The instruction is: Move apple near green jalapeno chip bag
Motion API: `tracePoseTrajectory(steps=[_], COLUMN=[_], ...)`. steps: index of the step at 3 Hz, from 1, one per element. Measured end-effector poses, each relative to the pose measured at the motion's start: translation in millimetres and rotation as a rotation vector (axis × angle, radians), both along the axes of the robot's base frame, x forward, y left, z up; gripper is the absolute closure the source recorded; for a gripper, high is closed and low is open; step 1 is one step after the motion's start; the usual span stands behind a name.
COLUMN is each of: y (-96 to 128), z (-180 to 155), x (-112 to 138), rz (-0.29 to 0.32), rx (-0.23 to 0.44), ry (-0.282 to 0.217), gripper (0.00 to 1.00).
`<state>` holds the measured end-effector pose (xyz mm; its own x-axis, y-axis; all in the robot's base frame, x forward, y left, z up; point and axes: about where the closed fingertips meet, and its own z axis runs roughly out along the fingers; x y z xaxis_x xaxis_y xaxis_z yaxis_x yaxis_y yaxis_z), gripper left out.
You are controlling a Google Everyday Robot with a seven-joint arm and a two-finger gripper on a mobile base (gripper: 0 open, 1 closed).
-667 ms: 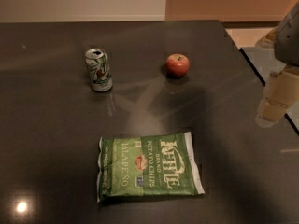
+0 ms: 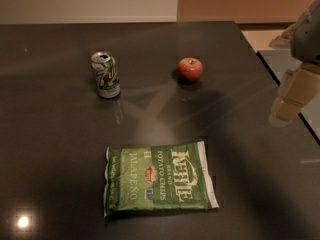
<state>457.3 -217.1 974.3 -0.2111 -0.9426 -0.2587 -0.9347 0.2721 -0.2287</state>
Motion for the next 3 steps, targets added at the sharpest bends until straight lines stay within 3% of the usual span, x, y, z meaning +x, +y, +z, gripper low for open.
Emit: tracePoseTrajectory(steps=[3], y=[3], z=[-32], x=[115], rz=[0.034], rx=[0.096], ry=[-0.088], gripper=[0.0])
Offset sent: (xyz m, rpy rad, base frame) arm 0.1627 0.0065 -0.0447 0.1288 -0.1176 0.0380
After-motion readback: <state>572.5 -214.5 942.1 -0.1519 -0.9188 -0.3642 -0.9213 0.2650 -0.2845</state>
